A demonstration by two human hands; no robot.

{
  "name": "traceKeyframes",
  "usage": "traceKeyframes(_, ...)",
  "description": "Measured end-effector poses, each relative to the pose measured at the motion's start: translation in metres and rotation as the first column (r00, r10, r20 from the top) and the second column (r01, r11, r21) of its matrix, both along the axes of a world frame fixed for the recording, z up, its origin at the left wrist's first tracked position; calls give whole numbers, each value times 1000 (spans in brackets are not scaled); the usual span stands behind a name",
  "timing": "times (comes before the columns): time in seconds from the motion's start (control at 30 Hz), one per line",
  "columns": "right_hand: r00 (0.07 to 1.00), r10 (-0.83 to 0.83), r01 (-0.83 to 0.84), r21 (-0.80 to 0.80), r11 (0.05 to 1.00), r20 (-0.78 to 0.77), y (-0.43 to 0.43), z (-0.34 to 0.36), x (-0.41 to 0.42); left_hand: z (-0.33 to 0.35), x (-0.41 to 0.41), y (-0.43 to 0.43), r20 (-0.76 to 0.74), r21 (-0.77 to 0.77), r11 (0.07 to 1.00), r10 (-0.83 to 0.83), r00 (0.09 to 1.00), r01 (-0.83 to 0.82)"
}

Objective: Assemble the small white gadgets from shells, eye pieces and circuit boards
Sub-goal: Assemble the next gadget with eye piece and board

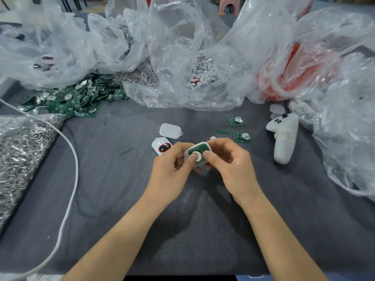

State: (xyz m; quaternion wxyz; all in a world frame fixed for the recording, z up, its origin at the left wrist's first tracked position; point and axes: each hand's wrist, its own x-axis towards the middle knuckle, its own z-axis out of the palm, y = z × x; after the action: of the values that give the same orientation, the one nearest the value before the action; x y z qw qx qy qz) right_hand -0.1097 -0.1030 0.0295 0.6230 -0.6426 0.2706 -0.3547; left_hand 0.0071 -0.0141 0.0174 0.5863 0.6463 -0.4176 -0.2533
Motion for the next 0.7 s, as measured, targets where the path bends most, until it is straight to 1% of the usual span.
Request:
traceKeyframes(0.1, 999, 5, -4, 9, 1000, -43, 0, -1, 0, 1, -2, 2, 78, 8, 1000, 12, 997, -12)
traceKeyframes(0.2, 997, 23, -23, -7, 1000, -72, 0, -1, 0, 1, -4, 3, 261, -4, 999, 53, 964, -54)
traceKeyframes(0.23, 997, 34, -35, -12, 999, -71, 0, -1, 0, 1, -5, 4, 301, -15, 998, 62, 952, -60)
traceKeyframes(0.43, 995, 78, -78, 3, 997, -55, -2, 0, -3, 2, -6, 5, 322, -33, 998, 65, 945, -57)
traceKeyframes(0.7, 990, 123, -126, -29, 992, -75, -4, 1, -4, 1, -8, 5, 372, -56, 998, 42, 927, -23)
